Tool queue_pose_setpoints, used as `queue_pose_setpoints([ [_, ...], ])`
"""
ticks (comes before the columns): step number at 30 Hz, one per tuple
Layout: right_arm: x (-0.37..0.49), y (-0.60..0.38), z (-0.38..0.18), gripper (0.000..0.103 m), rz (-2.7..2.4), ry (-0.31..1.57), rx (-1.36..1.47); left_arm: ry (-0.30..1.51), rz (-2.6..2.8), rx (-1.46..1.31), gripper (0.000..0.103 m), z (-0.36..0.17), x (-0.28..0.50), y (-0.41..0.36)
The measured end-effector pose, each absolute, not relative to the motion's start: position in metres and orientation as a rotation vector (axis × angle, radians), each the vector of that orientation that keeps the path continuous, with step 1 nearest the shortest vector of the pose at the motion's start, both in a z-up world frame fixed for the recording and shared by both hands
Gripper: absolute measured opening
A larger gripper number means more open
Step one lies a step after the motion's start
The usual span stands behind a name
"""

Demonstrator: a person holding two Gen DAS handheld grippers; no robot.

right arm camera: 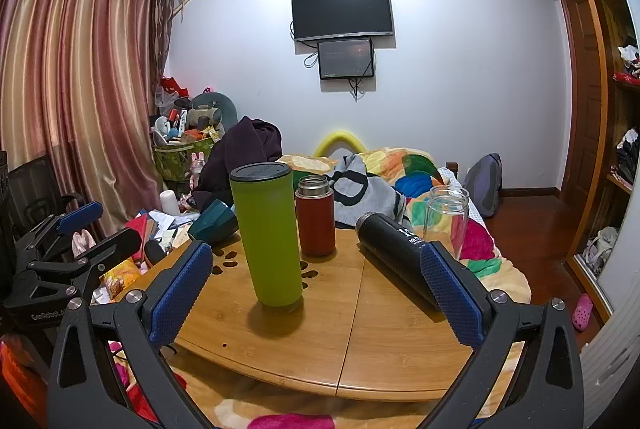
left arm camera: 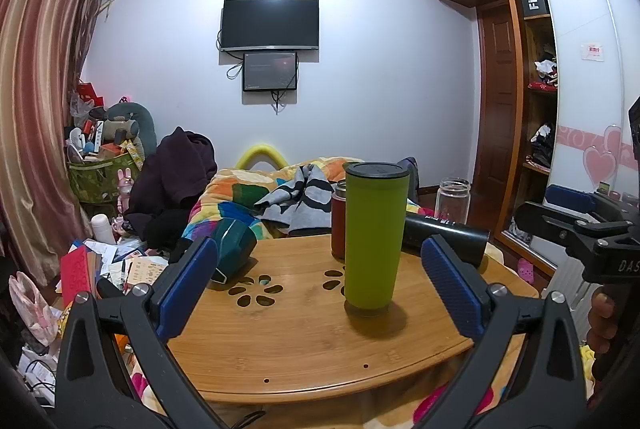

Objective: Flip cup upside down

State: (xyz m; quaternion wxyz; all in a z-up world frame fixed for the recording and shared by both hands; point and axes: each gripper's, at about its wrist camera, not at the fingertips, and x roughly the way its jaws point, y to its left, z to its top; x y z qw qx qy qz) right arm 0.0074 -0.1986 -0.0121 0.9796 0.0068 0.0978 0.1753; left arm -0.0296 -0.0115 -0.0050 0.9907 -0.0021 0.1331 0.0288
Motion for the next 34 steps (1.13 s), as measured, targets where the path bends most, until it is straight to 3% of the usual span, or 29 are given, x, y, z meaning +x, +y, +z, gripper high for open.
queue_pose_setpoints([
  [34,0.0099,-0.1977,-0.0061,0.103,0.365,0.189,0.011,0.292,0.016,-0.049,0.103,-0.0051,-0.0288,-0.005],
])
